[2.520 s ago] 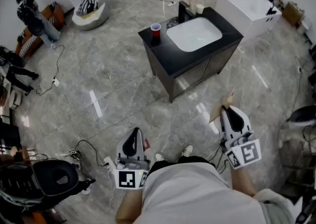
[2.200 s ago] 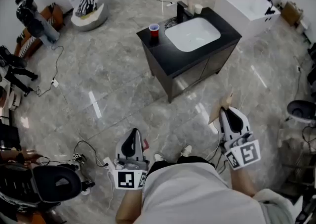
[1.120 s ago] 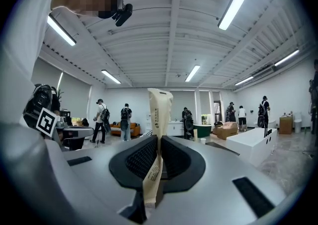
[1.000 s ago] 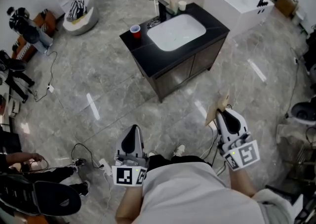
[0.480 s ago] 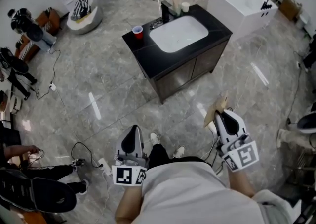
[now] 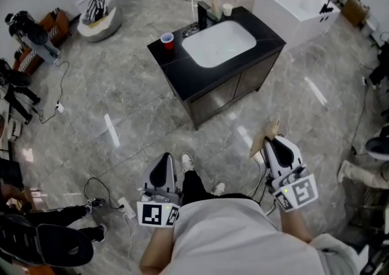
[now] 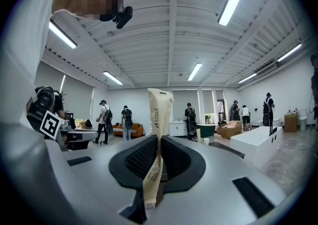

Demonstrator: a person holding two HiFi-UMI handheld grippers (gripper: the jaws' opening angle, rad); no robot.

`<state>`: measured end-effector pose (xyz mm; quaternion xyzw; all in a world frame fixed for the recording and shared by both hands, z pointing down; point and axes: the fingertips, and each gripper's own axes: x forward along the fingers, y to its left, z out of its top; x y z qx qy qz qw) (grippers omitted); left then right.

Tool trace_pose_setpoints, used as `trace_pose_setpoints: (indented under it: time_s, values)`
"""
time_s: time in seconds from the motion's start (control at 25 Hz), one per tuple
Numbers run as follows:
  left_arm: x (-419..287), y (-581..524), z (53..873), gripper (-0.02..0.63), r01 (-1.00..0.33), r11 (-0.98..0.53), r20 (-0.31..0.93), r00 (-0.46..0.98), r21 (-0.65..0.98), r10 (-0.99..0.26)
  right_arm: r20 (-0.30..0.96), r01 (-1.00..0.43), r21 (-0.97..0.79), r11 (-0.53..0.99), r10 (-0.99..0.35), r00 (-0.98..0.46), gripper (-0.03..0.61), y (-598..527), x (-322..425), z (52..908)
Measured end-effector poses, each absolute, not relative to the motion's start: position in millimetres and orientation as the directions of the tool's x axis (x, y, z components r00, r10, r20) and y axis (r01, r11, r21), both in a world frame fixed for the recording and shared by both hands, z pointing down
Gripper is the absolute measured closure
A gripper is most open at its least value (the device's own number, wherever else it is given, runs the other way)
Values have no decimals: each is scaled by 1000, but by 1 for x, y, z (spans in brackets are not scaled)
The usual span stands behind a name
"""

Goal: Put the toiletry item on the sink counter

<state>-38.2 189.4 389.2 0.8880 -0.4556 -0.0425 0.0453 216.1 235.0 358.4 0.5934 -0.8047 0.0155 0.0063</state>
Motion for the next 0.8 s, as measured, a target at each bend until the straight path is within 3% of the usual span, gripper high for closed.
trace_pose_setpoints:
  time_s: [0.8]
  values:
    - [-70,50,392,611,-800,-587,-24,589,125,-808,85,-953,-34,302,-949,-304,525,106,178,362]
